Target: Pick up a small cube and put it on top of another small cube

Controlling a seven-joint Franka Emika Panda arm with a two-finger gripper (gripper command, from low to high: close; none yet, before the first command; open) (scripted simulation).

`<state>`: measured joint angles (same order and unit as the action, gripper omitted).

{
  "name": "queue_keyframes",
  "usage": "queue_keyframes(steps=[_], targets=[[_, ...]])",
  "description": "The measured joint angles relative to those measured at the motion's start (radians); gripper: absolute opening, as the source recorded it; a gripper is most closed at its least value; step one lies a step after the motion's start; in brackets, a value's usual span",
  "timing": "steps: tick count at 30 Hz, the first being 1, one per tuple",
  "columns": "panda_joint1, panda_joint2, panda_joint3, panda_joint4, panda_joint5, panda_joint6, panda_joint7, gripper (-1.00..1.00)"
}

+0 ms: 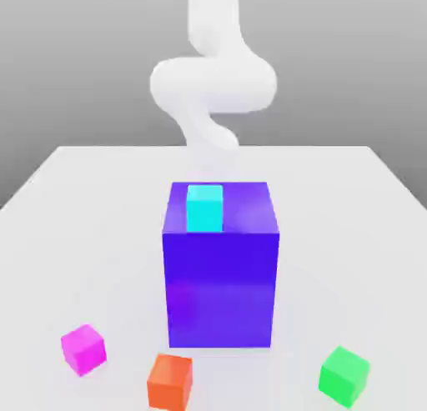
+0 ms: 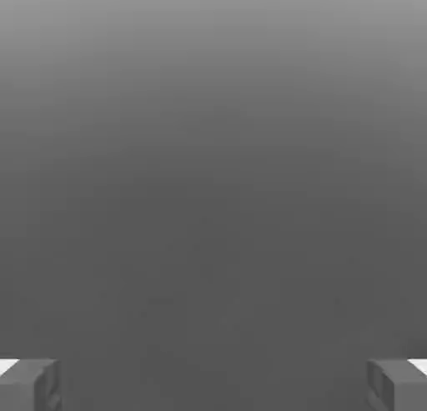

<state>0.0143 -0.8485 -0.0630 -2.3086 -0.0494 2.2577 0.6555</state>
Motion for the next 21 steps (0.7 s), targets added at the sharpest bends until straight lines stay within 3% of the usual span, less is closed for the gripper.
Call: queue_keyframes(steps=[11,21], targets=[[0.066,-0.131,-0.322,-0.053,-0.216,-0.117,-0.648,0.00],[0.180,-0.081,-0.673,-0.116,-0.412,-0.093,-1.206,0.00]])
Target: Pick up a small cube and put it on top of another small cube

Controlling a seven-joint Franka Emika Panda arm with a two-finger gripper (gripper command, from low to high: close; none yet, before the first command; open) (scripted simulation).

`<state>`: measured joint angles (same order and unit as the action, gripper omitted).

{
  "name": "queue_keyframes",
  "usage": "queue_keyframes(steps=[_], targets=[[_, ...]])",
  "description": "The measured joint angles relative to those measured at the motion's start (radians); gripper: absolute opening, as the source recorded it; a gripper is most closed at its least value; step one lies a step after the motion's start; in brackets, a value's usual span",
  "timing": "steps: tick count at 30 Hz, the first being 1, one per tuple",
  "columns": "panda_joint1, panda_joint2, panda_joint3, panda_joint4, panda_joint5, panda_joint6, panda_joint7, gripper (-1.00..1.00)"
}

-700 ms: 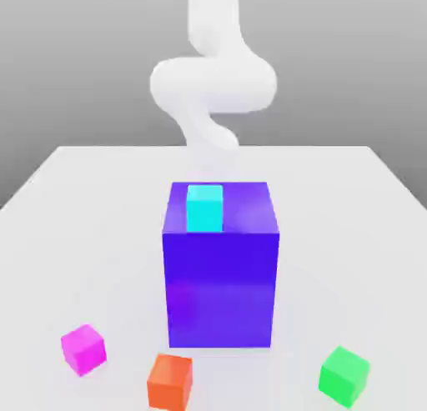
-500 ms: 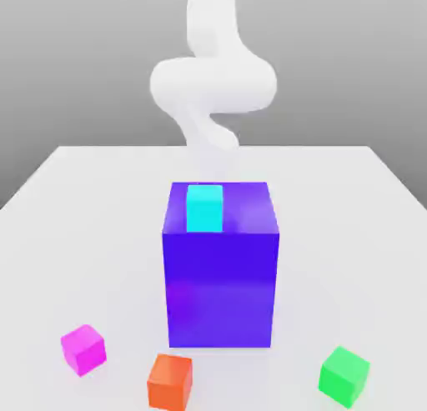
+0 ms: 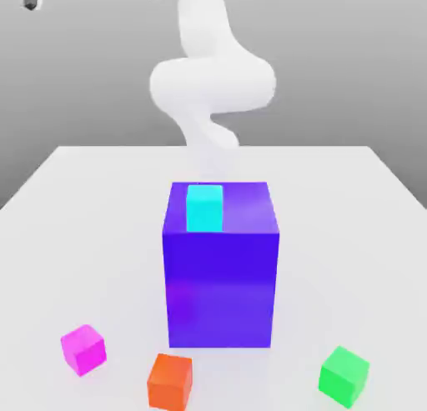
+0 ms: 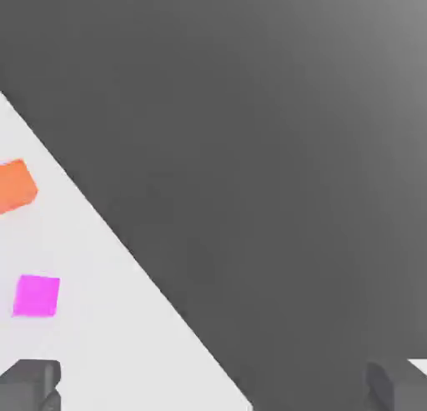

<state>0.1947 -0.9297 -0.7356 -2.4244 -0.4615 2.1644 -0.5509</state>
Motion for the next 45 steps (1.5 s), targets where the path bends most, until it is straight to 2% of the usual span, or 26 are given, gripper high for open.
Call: queue_keyframes(steps=[8,14,17,20,24,25,32,36,38,45], targets=[[0.221,0.164,-0.339,-0.047,-0.150,0.113,-0.401,0.00],[0.566,0.306,-0.694,-0.067,-0.281,0.229,-0.637,0.00],[0.815,0.328,-0.918,-0.065,-0.390,0.267,-0.707,0.00],[1.059,0.278,-1.122,-0.052,-0.555,0.259,-0.731,0.00],[1.263,0.167,-1.345,0.000,-0.758,0.284,-0.655,0.00],[1.295,0.139,-1.387,0.013,-0.802,0.292,-0.631,-1.00],[1.302,0.132,-1.395,0.016,-0.815,0.290,-0.625,-1.00],[1.159,0.210,-1.214,-0.031,-0.678,0.236,-0.707,-1.00],[1.108,0.225,-1.140,-0.031,-0.649,0.212,-0.772,-1.00],[1.191,0.163,-1.034,-0.013,-0.624,0.095,-1.079,-1.00]])
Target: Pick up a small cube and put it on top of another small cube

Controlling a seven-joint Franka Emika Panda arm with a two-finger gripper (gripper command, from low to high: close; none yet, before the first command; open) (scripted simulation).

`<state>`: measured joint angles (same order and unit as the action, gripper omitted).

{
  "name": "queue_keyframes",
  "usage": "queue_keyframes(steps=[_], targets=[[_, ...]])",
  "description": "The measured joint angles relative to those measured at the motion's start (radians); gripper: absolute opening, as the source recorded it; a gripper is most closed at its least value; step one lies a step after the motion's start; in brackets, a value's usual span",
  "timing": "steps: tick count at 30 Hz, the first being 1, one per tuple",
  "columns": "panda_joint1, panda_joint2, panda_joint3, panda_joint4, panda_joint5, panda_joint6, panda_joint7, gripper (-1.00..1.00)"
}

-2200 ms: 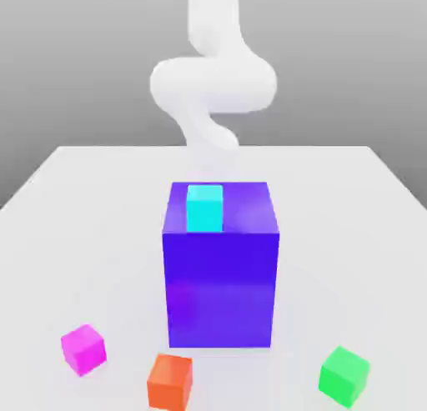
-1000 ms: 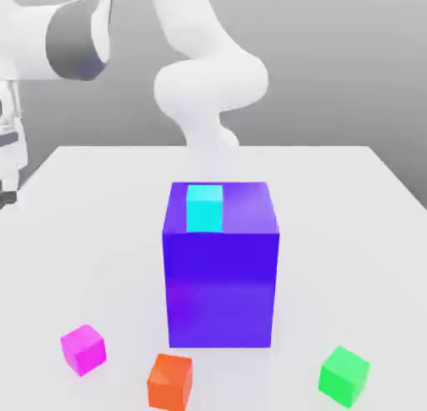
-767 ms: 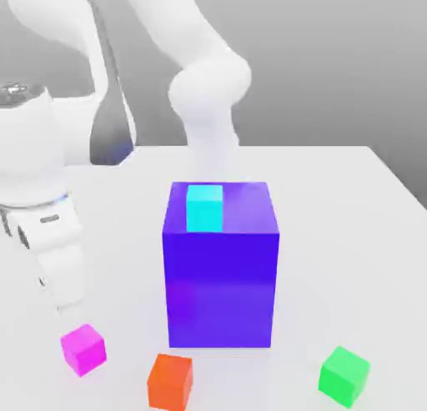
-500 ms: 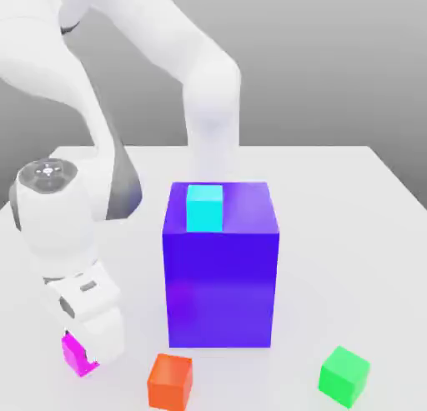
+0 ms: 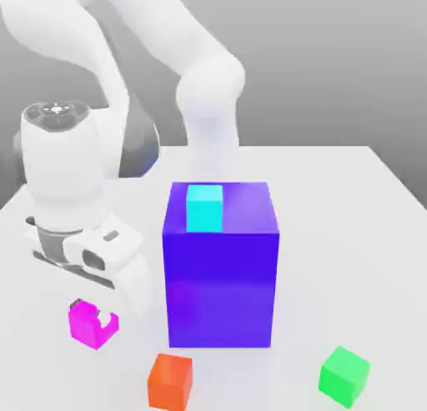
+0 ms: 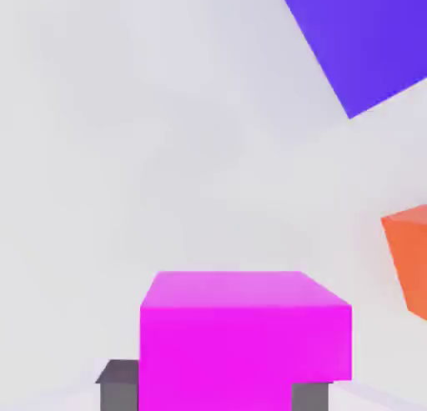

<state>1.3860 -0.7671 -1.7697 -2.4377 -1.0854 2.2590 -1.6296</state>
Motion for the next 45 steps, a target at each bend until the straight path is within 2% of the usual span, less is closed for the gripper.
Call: queue_keyframes(steps=[8,17,31,43,44,45], targets=[[0.159,-0.074,0.085,0.037,0.014,-0.117,-0.300,-1.00],[0.417,-0.166,0.064,0.068,-0.002,-0.207,-0.567,-1.00],[0.707,-0.232,0.100,0.123,-0.116,-0.237,-0.887,-1.00],[0.805,-0.305,-0.076,0.136,-0.262,-0.165,-0.867,-1.00],[0.810,-0.310,-0.086,0.137,-0.272,-0.163,-0.864,1.00],[0.810,-0.310,-0.086,0.137,-0.272,-0.163,-0.864,1.00]])
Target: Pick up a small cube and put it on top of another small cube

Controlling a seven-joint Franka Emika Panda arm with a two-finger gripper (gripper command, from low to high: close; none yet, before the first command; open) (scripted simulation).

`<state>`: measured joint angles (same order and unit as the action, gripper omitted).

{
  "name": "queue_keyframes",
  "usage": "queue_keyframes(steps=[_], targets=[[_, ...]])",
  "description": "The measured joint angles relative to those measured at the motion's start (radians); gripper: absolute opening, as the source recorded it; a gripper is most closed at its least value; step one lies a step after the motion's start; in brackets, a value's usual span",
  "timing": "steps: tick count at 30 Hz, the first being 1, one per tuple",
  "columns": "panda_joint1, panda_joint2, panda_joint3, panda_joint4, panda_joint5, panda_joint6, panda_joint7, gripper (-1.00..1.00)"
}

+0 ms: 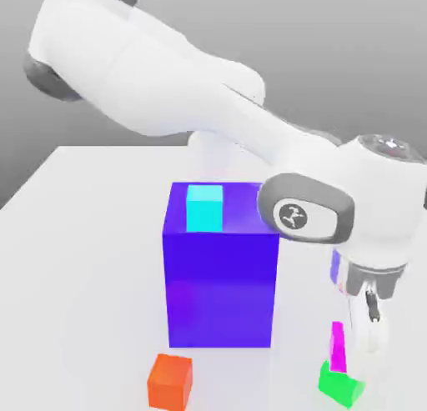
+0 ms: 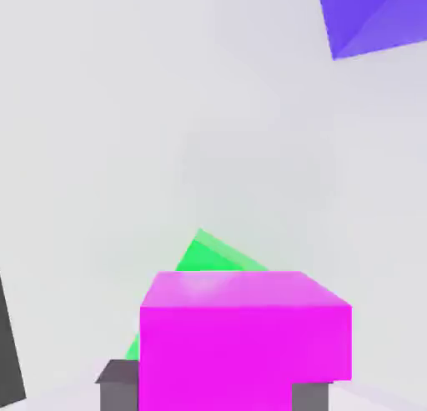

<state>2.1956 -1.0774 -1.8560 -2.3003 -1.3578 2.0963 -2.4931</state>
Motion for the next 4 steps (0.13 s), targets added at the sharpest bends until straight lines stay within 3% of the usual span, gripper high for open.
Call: queue_keyframes(steps=[4], targets=[[0.000,0.000,0.000,0.000,0.000,0.000,0.000,1.00]])
